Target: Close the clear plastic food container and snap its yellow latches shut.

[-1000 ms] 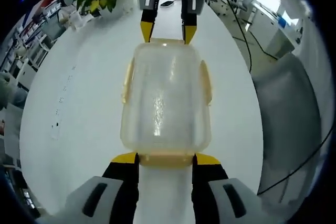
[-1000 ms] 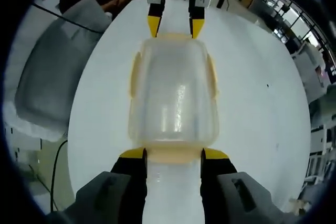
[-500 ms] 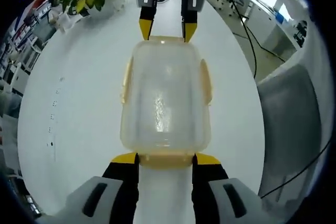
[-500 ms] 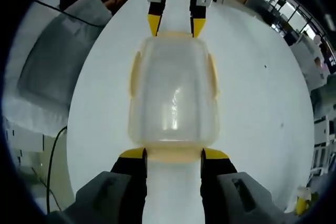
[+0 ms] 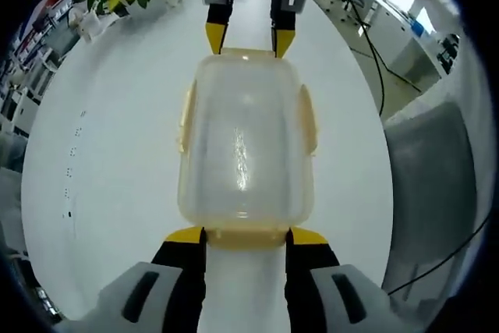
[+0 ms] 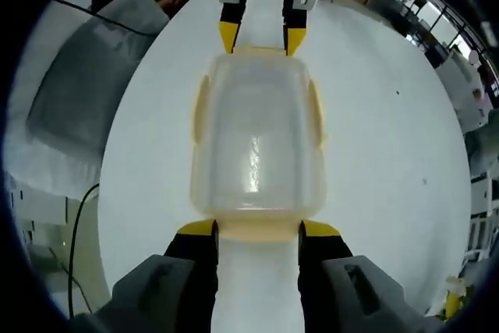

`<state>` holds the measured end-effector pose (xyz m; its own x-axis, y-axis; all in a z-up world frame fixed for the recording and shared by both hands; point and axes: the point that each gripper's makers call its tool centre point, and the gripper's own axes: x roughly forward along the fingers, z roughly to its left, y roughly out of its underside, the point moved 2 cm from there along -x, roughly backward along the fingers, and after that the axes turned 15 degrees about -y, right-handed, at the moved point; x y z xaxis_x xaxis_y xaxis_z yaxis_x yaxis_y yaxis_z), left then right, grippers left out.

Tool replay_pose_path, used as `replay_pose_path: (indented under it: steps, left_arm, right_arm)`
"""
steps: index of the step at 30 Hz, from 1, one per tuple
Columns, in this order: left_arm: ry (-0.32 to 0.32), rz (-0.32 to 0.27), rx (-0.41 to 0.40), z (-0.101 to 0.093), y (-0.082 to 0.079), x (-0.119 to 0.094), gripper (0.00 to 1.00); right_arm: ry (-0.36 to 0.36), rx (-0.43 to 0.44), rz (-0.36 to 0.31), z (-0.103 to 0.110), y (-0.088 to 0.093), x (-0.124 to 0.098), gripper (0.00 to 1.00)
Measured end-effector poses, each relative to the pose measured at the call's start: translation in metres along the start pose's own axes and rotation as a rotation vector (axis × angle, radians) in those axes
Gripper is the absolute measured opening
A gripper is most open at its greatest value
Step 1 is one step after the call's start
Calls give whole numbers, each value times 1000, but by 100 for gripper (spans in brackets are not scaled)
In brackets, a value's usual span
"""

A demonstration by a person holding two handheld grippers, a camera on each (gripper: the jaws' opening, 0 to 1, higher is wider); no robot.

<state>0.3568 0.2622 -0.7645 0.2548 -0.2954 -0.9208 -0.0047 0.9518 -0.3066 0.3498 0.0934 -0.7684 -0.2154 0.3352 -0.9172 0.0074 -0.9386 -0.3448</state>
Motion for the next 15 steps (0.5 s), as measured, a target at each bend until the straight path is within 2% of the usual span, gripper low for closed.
replay_pose_path:
  steps: [10,15]
  left_arm:
    - [2,24,7,-1,5,0,34]
    - [-5,15,10,-1,8,1,35]
  right_arm:
    - [-9,11,4,0,-1,4,36]
    - [-1,32,-14,2,1,6,37]
